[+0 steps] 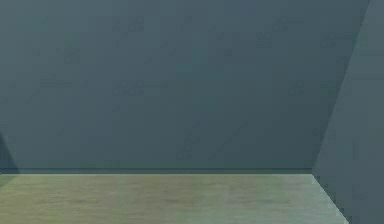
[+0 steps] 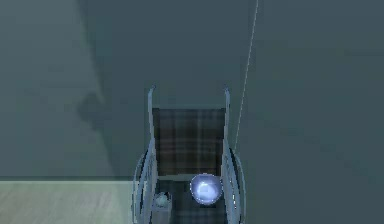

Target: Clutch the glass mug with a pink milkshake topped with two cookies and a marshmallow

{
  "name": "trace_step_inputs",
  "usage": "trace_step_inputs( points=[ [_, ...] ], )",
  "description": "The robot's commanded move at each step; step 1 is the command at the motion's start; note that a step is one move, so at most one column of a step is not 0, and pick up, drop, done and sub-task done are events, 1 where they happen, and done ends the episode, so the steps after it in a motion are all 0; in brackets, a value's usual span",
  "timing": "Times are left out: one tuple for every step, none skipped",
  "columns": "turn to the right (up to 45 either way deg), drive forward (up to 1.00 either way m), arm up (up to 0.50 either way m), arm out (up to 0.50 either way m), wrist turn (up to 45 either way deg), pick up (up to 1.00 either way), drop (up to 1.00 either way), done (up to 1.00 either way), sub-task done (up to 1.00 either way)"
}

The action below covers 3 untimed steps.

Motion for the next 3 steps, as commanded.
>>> trace_step_inputs(
  points=[
    [0.0,0.00,0.50,0.00,0.0,0.00,0.00,0.00,0.00],
    [0.0,0.00,0.02,0.00,0.0,0.00,0.00,0.00,0.00],
    [0.0,0.00,0.00,0.28,0.0,0.00,0.00,0.00,0.00]
  ],
)
